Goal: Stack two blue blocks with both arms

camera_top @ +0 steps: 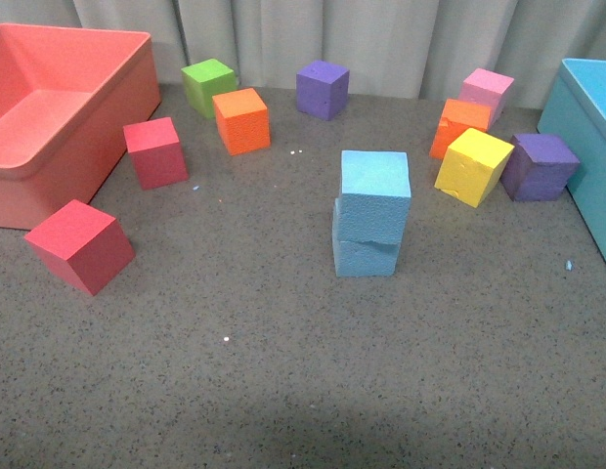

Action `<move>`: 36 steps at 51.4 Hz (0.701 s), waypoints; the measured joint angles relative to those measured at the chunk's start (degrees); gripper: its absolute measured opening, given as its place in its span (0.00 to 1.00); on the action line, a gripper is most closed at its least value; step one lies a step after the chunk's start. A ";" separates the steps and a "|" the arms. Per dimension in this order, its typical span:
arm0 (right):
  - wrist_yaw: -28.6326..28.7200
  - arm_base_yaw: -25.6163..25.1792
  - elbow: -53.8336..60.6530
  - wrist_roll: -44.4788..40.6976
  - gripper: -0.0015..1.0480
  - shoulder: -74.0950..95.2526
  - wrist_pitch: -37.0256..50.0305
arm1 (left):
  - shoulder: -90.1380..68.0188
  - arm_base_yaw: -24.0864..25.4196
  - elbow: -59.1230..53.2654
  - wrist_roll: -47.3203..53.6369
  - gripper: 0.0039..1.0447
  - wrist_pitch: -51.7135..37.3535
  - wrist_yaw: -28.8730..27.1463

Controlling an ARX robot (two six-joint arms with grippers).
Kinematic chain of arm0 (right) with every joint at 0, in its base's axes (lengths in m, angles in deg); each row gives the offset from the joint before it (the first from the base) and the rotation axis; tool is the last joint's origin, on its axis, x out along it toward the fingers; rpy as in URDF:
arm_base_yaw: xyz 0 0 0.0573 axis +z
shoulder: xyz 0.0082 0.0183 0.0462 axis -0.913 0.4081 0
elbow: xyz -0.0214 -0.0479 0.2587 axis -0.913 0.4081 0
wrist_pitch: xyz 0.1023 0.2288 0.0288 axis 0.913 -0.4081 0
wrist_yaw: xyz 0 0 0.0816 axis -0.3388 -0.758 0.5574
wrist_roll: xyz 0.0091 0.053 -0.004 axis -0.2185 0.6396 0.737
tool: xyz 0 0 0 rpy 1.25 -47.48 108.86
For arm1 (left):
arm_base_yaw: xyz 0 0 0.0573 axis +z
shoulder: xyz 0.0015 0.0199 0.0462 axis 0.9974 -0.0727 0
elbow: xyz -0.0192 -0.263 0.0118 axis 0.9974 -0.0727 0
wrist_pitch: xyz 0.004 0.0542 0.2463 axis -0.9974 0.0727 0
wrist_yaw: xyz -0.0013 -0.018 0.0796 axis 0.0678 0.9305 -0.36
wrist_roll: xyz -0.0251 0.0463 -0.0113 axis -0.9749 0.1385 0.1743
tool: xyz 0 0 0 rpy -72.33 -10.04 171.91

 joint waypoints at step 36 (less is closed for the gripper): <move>0.04 0.00 0.00 0.00 0.91 0.00 0.00 | 0.81 0.00 0.00 -0.02 0.82 0.37 -0.02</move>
